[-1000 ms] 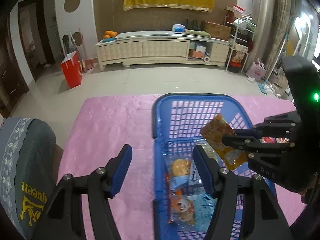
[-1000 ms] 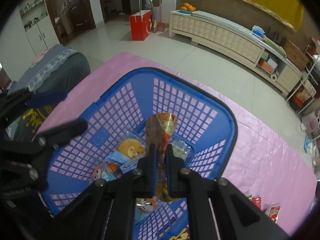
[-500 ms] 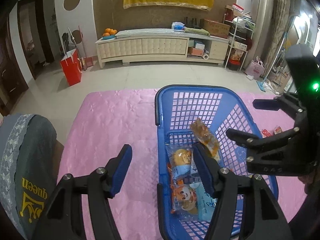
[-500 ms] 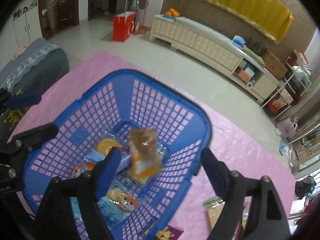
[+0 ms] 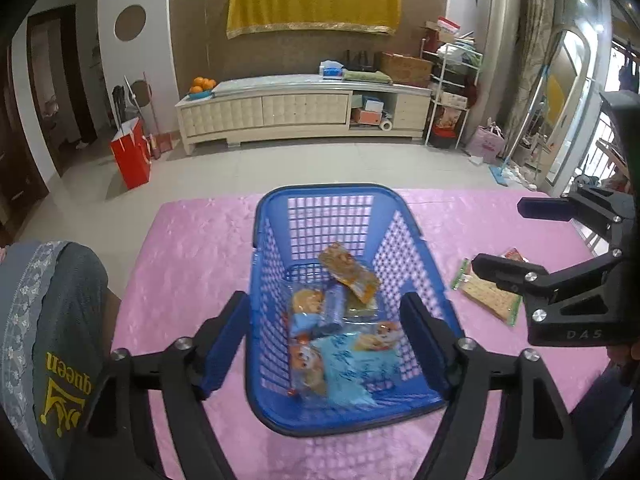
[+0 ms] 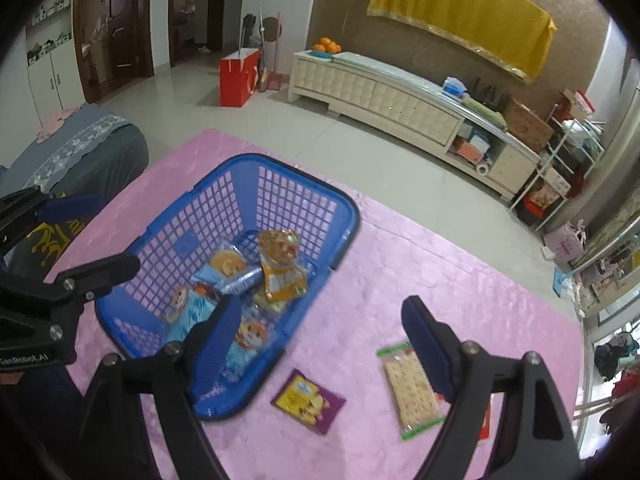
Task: Organize snacks
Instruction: 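Lift both grippers away from the basket back over the table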
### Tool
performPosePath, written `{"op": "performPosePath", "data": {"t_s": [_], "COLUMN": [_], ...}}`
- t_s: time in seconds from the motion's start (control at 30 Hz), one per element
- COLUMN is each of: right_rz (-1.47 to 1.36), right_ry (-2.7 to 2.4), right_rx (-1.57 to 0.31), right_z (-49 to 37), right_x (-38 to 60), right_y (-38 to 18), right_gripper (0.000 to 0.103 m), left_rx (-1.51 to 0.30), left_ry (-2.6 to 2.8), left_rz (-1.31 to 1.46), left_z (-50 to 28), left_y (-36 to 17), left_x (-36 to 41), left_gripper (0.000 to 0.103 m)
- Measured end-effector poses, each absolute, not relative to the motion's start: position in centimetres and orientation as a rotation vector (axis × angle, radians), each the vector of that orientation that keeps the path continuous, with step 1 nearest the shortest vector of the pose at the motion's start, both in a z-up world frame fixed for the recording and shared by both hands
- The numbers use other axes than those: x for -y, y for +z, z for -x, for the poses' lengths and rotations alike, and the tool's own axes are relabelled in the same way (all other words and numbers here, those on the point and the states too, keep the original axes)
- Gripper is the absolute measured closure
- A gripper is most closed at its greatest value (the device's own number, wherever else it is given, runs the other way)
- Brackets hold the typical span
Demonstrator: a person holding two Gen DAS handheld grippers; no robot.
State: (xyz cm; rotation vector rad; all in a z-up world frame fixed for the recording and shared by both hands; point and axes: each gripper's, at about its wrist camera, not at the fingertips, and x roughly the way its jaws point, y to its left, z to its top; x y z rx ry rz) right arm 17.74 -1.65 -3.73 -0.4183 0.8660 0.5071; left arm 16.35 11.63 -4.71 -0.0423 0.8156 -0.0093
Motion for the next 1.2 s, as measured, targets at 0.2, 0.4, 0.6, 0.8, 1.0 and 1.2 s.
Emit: {"op": "performPosePath", "data": {"t_s": [0.2,0.4,0.6,0.8,1.0,1.2], "right_rz": [0.389,0.377,0.333,0.285,0.244,0.191], "right_ry": [0.51,0.493,0.434,0.348,0.3,0.247], "right_rx": [-0.868,-0.895,-0.924,-0.927,-0.943,-0.983], "right_z": [-16.4,-15.5,-15.9,-15.8,-15.6,-15.5], "right_x": [4.7,8.0,12.1,16.5,19.6,21.6], "right_y": [-4.2,-5.8,-6.7,-7.6,-9.5,-12.3], "right_gripper": [0.017,0.017,0.017,0.017,0.017,0.017], "left_rx": [-0.828,-0.855,-0.86,-0.881,-0.924,-0.973], "left_ry": [-0.042,-0.068,-0.116,-0.18,-0.227,-0.199], "left_rz": [0.033,0.01,-0.004,-0.046,-0.076,-0.096], "left_z": [-14.5,-13.9,-14.0,-14.5,-15.2,-16.3], "left_y": [-5.2,-6.0,-6.3,-7.4,-9.8,-12.5], "left_x": [-7.7,-4.4,-0.7,3.9,8.2,10.2], "left_gripper": [0.026,0.026,0.026,0.026,0.026,0.026]}}
